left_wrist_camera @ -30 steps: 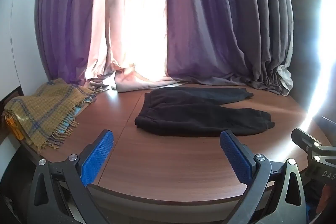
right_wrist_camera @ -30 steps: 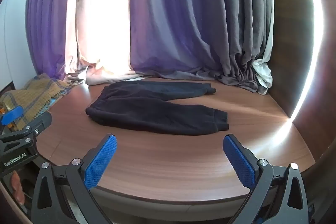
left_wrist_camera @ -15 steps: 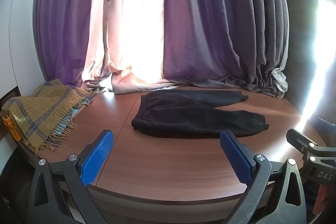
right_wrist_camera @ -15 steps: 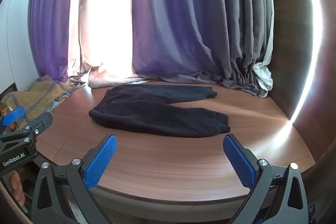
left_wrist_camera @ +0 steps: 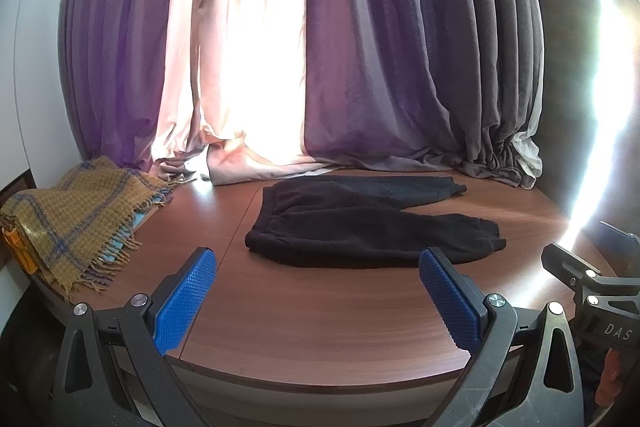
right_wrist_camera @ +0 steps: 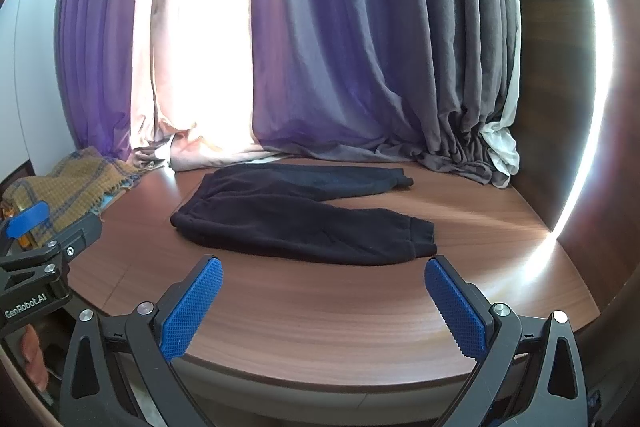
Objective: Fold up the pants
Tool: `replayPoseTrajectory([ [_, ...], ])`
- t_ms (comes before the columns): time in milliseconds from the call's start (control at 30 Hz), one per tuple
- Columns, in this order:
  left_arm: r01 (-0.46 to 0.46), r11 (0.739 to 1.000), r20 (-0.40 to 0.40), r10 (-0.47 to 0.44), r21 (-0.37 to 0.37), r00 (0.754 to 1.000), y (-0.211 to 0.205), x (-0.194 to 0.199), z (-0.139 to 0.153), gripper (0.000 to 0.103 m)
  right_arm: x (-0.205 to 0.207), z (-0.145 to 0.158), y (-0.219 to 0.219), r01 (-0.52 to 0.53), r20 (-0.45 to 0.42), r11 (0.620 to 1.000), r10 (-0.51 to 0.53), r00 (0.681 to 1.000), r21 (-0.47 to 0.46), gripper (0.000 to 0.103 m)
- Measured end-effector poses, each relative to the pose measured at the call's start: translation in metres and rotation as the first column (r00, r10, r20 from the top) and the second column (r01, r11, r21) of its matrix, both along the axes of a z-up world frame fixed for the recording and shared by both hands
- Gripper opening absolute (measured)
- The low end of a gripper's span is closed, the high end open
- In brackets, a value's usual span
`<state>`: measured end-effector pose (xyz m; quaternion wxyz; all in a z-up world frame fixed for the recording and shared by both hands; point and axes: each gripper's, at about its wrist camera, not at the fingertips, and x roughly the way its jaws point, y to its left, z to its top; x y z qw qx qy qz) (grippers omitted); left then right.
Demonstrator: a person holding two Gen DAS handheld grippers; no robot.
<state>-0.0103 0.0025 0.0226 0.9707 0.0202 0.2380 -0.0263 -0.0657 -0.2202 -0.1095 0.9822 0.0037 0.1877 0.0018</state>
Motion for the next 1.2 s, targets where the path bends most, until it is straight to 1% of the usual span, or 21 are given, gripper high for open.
replayPoseTrajectory([
  [133,0.000,1.000,0.006,0.000,-0.012,1.000,0.0007,-0.0021,0.0023,0.103,-0.0010,0.0019,-0.0004,-0.004,0.007,1.000,0.004,1.000,0.002,0.103],
  [733,0.001,1.000,0.033,-0.001,-0.003,0.999,0.0029,-0.0090,0.0040,0.103,-0.0056,0.0074,0.0028,-0.021,0.024,1.000,0.022,0.999,-0.005,0.103],
  [1200,0.003,1.000,0.031,-0.002,-0.008,1.000,0.0035,-0.0069,0.0031,0.103,-0.0062,0.0074,0.0048,-0.020,0.025,1.000,0.021,0.999,-0.007,0.103],
])
